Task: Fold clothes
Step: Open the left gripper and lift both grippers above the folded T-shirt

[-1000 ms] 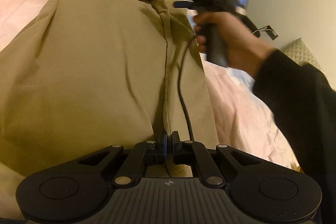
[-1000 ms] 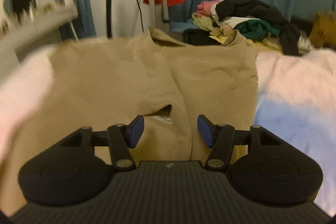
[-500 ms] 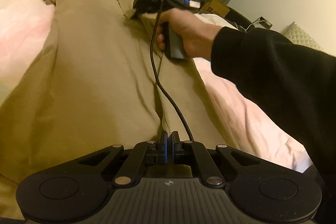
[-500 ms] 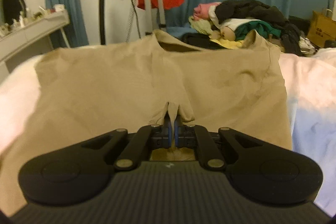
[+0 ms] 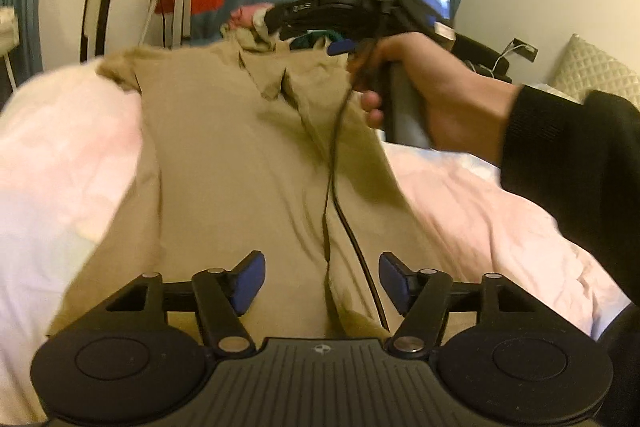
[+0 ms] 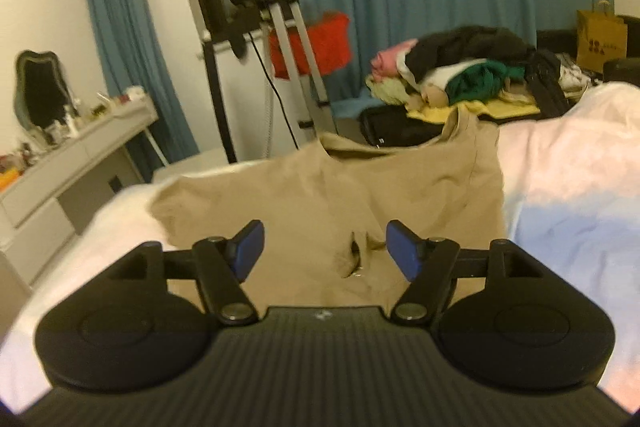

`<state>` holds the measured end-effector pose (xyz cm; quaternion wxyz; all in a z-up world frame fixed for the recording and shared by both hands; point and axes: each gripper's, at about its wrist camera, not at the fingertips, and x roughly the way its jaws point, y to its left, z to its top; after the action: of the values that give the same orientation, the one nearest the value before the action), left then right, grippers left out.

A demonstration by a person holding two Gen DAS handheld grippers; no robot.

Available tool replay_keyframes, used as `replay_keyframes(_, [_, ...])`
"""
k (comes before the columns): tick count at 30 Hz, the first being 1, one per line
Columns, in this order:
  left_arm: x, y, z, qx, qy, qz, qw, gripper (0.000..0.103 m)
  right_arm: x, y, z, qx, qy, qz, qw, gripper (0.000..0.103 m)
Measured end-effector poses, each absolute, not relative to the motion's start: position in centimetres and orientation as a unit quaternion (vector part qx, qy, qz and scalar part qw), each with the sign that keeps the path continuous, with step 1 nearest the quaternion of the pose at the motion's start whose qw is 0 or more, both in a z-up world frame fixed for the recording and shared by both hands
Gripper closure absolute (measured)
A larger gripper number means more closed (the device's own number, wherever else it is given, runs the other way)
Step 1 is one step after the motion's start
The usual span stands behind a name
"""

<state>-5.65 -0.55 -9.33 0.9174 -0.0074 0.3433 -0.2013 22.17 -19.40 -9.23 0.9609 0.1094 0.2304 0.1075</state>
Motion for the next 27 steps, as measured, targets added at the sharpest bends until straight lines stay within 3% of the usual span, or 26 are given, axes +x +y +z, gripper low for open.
replay_keyframes(5, [-9.0, 0.3, -6.3, -0.001, 0.309, -0.186, 0.933, 0.022, 15.6, -21.0, -5.4, 0.111, 0.197, 0.098, 0.969, 0.033])
replay_keyframes(11, [-12.7, 1.7, -3.0, 0.007, 0.272, -0.166, 0.948, 0.020, 8.7, -22.7, -3.3, 0.075, 0.181, 0.062, 0.979, 0.033])
replay_keyframes(16, [-14.1, 2.3, -0.3, -0.012, 0.253, -0.150, 0.956, 0.017, 3.4, -24.7, -3.5, 0.131, 0.180, 0.060, 0.973, 0.033])
replay_keyframes(27, [-13.1, 3.5, 4.3, -0.057, 0.234, -0.122, 0.963, 0.012, -3.5, -25.2, -2.8, 0.147, 0.153, 0.058, 0.975, 0.033])
